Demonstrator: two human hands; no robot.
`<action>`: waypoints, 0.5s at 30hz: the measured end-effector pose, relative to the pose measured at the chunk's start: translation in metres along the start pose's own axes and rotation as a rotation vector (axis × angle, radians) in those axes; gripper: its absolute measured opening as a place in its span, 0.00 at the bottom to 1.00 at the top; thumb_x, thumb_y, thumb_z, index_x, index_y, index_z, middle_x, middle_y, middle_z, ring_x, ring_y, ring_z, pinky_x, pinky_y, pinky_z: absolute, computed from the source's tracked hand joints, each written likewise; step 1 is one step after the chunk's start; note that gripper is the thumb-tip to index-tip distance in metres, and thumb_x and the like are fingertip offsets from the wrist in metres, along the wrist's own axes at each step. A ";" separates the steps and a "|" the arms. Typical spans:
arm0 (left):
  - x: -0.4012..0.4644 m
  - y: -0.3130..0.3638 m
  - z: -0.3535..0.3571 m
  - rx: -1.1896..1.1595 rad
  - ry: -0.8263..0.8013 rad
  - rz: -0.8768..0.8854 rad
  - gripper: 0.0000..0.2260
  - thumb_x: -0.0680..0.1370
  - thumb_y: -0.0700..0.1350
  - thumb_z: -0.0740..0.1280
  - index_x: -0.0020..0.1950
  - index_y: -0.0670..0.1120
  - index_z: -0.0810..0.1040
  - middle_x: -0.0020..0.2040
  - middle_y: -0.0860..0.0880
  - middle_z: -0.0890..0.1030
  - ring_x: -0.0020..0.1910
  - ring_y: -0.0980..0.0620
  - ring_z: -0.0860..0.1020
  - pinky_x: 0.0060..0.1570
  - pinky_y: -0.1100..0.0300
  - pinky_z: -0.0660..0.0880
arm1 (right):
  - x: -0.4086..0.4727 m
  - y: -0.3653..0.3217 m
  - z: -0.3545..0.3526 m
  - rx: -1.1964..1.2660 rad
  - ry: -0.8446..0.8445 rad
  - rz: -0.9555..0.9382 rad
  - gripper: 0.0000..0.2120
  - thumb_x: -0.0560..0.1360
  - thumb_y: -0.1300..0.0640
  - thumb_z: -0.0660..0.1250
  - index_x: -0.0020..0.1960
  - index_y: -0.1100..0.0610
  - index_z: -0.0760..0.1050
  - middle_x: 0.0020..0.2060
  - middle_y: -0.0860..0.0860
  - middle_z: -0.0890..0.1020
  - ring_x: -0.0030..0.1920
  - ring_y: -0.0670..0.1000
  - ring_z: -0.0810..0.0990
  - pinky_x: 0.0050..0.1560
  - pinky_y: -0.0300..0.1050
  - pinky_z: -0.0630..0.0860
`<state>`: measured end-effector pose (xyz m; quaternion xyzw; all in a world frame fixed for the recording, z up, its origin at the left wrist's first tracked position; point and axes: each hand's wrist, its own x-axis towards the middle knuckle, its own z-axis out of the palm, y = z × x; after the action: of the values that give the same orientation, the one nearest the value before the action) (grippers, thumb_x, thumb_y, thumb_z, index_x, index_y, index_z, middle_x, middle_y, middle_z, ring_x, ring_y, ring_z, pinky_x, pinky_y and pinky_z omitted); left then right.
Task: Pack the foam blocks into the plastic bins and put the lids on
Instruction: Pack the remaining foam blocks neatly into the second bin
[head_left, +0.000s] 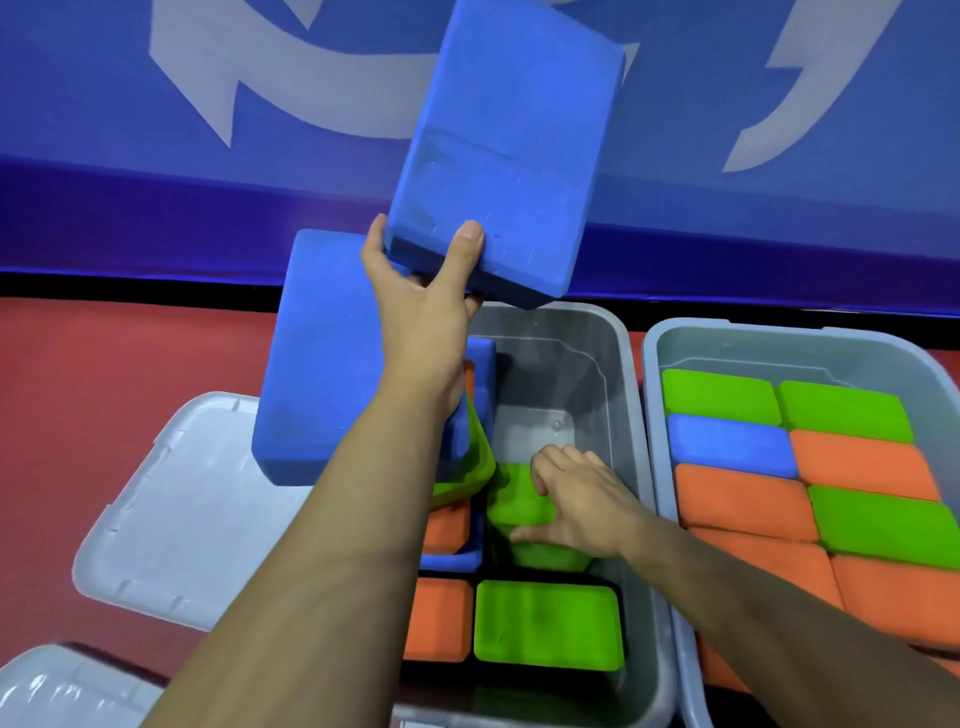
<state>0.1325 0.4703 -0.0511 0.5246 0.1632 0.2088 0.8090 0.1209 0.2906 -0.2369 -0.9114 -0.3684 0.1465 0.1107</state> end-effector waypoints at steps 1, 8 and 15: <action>0.000 0.000 -0.001 0.000 -0.003 0.002 0.36 0.78 0.42 0.73 0.79 0.52 0.56 0.64 0.51 0.79 0.61 0.50 0.81 0.60 0.46 0.80 | -0.003 -0.001 0.000 -0.006 -0.015 -0.018 0.30 0.65 0.25 0.68 0.46 0.48 0.63 0.45 0.43 0.68 0.46 0.48 0.66 0.47 0.45 0.61; 0.000 -0.001 -0.002 -0.011 -0.003 0.001 0.36 0.78 0.42 0.73 0.79 0.52 0.55 0.66 0.47 0.77 0.62 0.48 0.81 0.60 0.46 0.80 | -0.012 -0.010 -0.003 0.011 -0.117 -0.060 0.28 0.66 0.28 0.70 0.46 0.48 0.64 0.46 0.44 0.67 0.47 0.49 0.67 0.49 0.48 0.65; 0.003 -0.001 -0.006 0.004 -0.008 -0.001 0.37 0.77 0.43 0.74 0.79 0.53 0.56 0.62 0.48 0.79 0.61 0.49 0.81 0.59 0.45 0.80 | -0.014 -0.011 -0.009 -0.047 -0.106 -0.134 0.27 0.67 0.27 0.67 0.45 0.48 0.63 0.47 0.44 0.67 0.47 0.48 0.66 0.47 0.47 0.65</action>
<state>0.1327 0.4759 -0.0543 0.5271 0.1608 0.2059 0.8086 0.1074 0.2874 -0.2224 -0.8780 -0.4374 0.1778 0.0791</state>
